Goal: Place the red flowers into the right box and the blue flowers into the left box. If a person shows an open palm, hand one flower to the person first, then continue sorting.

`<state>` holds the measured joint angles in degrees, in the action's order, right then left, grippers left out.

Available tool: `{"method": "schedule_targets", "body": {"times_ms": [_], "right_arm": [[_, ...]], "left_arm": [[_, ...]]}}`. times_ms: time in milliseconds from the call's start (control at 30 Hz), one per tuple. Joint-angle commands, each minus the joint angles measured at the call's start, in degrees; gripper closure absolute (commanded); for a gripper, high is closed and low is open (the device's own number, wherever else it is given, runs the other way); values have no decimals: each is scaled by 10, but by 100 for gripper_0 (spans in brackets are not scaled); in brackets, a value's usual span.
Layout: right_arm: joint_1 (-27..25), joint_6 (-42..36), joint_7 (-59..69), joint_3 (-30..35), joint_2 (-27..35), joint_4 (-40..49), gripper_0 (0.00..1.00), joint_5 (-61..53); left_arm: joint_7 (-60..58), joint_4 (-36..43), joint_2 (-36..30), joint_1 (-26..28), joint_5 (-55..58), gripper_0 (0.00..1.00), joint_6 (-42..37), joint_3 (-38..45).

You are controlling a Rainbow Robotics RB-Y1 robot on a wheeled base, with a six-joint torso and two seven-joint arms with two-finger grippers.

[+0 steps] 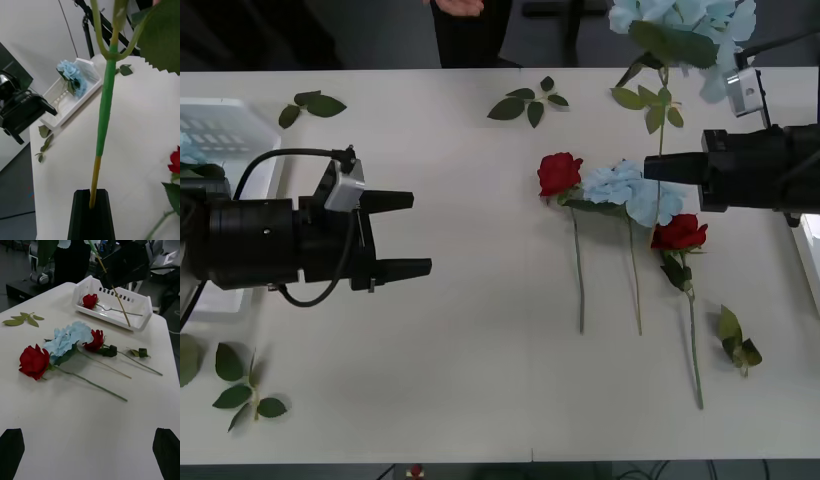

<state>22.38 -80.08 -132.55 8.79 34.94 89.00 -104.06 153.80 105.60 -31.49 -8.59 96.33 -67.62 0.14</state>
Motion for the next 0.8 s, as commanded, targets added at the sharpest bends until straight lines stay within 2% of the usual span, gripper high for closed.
{"method": "schedule_targets", "body": {"times_ms": [33,200,500,633,800], "right_arm": [[18,31,25,-17,-22,42,100,-26],[18,76,32,-47,-32,62,100,-35],[21,96,36,-50,-40,74,100,-26],[26,120,-16,-25,-48,108,100,23],[32,201,-131,-29,-58,133,100,47]], "left_arm": [[12,-22,54,-12,11,0,-1,-16],[12,-31,103,-13,3,0,21,-38],[12,-31,97,-13,1,0,35,-50],[12,-31,93,-13,1,0,34,-50],[12,-31,93,-13,2,0,33,-50]]}}
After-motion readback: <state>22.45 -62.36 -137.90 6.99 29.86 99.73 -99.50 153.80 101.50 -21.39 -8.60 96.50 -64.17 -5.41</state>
